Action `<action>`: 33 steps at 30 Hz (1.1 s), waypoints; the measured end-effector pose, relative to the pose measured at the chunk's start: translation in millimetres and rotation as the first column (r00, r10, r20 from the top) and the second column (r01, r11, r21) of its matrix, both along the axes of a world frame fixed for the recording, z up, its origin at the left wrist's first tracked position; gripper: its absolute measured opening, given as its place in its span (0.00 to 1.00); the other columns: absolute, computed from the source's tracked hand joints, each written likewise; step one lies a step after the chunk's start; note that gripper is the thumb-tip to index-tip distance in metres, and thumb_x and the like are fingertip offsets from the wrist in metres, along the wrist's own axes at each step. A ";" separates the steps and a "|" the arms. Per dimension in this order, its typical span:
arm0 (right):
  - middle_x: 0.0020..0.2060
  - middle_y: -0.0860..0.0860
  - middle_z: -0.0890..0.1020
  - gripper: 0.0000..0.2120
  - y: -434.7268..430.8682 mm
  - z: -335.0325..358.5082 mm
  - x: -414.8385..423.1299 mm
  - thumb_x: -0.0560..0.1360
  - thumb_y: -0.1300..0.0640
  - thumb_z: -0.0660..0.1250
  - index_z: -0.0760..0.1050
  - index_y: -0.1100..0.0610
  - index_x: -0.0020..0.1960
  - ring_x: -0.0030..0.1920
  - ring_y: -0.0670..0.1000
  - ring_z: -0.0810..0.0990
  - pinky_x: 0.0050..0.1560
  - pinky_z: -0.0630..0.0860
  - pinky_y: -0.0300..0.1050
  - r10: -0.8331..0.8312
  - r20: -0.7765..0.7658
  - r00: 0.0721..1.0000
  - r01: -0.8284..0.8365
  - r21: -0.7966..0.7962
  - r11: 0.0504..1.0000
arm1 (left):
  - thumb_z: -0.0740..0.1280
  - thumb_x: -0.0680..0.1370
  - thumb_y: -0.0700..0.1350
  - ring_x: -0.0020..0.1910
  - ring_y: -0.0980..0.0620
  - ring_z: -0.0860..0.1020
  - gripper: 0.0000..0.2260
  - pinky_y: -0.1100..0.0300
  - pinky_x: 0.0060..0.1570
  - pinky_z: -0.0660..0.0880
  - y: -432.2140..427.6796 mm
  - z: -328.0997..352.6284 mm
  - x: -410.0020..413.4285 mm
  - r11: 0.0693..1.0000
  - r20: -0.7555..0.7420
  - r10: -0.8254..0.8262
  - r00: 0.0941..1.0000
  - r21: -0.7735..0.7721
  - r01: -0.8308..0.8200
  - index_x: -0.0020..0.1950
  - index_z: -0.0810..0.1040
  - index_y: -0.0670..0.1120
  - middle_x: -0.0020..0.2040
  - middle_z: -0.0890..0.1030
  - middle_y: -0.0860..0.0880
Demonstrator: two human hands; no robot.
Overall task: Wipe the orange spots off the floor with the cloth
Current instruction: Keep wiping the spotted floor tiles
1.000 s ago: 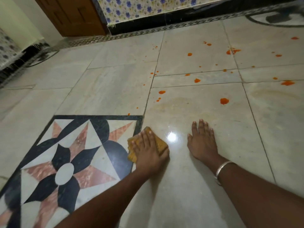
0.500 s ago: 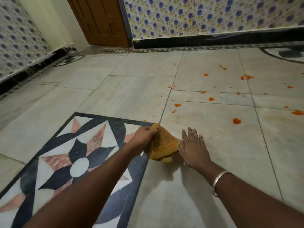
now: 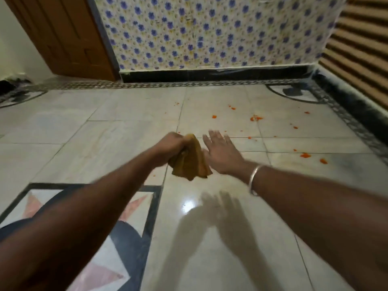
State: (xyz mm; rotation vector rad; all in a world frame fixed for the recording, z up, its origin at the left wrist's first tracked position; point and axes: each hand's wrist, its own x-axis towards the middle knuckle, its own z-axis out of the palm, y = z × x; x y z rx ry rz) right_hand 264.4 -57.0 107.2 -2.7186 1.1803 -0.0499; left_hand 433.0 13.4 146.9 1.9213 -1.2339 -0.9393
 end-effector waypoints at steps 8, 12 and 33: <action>0.84 0.52 0.51 0.32 -86.2 115.3 -20.4 0.85 0.39 0.53 0.48 0.48 0.84 0.83 0.54 0.48 0.80 0.49 0.55 0.138 0.216 0.967 -0.167 0.119 0.979 | 0.59 0.84 0.51 0.57 0.42 0.83 0.14 0.47 0.50 0.82 -35.2 84.4 -15.5 0.994 -0.447 -0.016 0.894 -0.106 -0.035 0.63 0.78 0.46 0.59 0.81 0.42; 0.80 0.49 0.62 0.30 -99.8 101.7 -30.1 0.83 0.50 0.65 0.57 0.42 0.81 0.78 0.54 0.61 0.72 0.66 0.54 0.050 0.504 0.862 -0.257 0.351 0.900 | 0.61 0.83 0.51 0.56 0.43 0.83 0.13 0.50 0.50 0.82 -51.9 78.9 -36.5 0.998 -0.433 -0.017 0.901 -0.065 -0.012 0.63 0.77 0.46 0.58 0.81 0.42; 0.58 0.50 0.68 0.21 -147.5 71.3 -180.4 0.80 0.64 0.60 0.75 0.41 0.63 0.57 0.55 0.74 0.53 0.80 0.47 0.016 -0.004 1.000 -0.014 0.356 0.934 | 0.69 0.82 0.53 0.51 0.49 0.80 0.10 0.56 0.46 0.78 -175.3 26.6 -132.0 0.935 0.361 -0.351 0.864 0.075 0.348 0.57 0.81 0.48 0.50 0.81 0.50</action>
